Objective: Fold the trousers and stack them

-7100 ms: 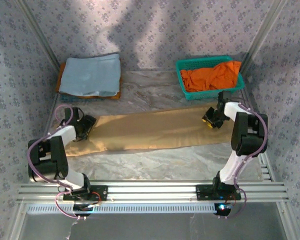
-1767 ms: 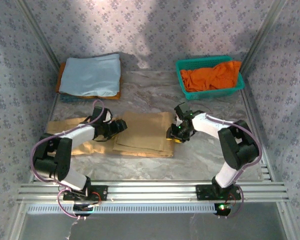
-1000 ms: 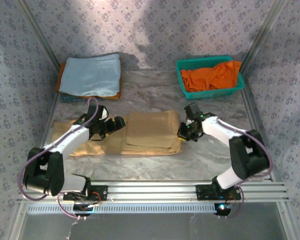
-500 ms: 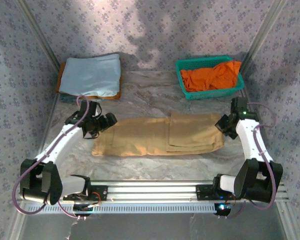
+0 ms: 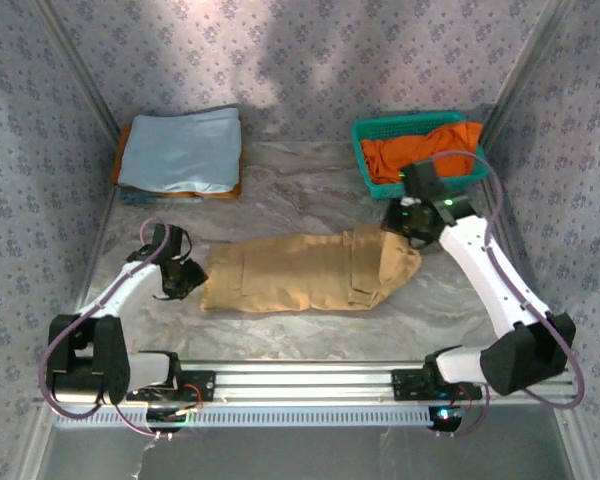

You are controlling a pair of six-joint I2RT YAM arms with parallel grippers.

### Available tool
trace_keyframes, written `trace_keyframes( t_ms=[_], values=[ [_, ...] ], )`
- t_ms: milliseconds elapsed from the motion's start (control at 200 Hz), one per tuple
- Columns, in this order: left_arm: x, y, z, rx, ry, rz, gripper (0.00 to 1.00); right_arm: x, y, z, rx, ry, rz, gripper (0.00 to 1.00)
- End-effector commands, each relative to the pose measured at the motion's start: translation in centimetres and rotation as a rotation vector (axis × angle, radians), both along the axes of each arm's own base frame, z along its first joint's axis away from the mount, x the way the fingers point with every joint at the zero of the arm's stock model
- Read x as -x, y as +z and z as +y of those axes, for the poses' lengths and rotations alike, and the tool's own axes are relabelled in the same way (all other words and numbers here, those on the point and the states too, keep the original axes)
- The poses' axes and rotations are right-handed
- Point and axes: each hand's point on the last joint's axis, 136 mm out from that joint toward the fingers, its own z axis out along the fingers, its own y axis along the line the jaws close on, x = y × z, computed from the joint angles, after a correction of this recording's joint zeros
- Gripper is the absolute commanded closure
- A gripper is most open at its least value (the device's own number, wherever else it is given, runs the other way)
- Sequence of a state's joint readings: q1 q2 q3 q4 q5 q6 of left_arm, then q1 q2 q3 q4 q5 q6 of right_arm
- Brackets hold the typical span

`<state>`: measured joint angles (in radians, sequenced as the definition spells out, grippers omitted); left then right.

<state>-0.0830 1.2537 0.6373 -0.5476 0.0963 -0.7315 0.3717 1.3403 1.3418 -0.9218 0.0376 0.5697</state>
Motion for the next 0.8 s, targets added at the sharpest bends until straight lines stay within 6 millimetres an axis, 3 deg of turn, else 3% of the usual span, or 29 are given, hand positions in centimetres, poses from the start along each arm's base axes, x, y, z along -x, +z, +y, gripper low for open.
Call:
trace_keyframes(
  t_ms=[0, 110, 275, 420, 500, 615, 799],
  values=[
    [-0.8, -0.4, 0.0, 0.001, -0.001, -0.035, 0.76, 0.7, 1.8, 5.9, 0.012, 0.094, -0.019, 1.00],
    [-1.1, -1.2, -0.6, 0.026, -0.034, -0.028, 0.92, 1.7, 1.9, 14.3, -0.017, 0.239, -0.020, 1.00],
    [-1.5, -2.4, -1.2, 0.038, -0.063, -0.025, 0.99, 3.1, 0.1, 26.1, -0.055, 0.392, 0.004, 1.00],
    [-1.4, -3.2, -1.5, 0.047, -0.065, -0.023, 1.00, 3.9, -2.3, 33.5, -0.077, 0.445, 0.038, 1.00],
    [-1.2, -3.5, -1.5, 0.057, -0.052, -0.027, 1.00, 4.6, -3.8, 36.3, -0.089, 0.458, 0.068, 1.00],
    [-0.7, -3.5, -1.4, 0.054, -0.052, -0.033, 1.00, 5.2, -5.4, 38.7, -0.125, 0.461, 0.091, 1.00],
    [-0.6, -3.2, -1.7, 0.078, -0.050, -0.049, 1.00, 6.0, -7.3, 40.0, -0.120, 0.462, 0.129, 1.00]
  ],
)
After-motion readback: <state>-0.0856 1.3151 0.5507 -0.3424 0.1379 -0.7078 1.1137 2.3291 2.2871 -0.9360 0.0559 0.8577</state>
